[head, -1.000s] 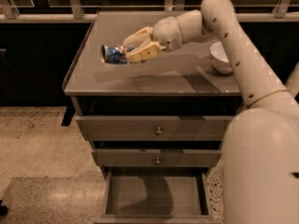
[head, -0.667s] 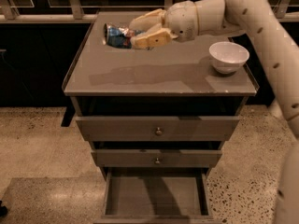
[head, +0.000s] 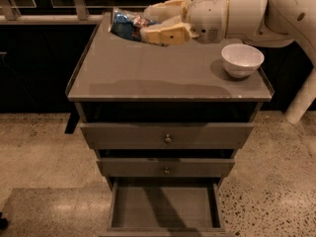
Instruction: Place redbull can into bottom drawer
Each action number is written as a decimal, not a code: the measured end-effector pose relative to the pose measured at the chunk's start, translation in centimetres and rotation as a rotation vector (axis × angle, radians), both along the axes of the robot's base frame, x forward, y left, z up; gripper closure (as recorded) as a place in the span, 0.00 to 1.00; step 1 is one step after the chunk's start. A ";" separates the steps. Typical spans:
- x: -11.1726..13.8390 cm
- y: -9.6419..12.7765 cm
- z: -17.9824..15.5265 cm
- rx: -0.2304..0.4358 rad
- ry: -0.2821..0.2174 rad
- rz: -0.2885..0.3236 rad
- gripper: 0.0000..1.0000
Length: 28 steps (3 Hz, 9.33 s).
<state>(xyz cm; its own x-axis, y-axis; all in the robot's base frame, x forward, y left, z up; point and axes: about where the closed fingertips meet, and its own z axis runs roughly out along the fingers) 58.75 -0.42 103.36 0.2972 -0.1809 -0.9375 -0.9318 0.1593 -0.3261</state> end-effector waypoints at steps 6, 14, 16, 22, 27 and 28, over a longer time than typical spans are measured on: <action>-7.7 0.3 -1.7 0.181 -0.090 -0.271 1.00; -16.1 -0.1 -34.0 -0.025 0.554 -0.554 1.00; -16.3 2.0 -42.9 0.027 0.732 -0.513 1.00; -16.1 0.1 -65.7 0.070 0.960 -0.738 1.00; -8.2 -2.4 -74.0 0.092 1.008 -0.837 1.00; -6.8 -2.6 -76.1 0.097 1.034 -0.862 1.00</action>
Offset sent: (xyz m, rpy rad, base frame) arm -0.0353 -0.0130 -0.0194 0.0292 -0.0495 -0.1241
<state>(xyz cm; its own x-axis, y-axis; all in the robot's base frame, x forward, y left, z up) 51.91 -3.03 27.24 -0.7216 0.1290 -0.6802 -0.3338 0.7959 0.5050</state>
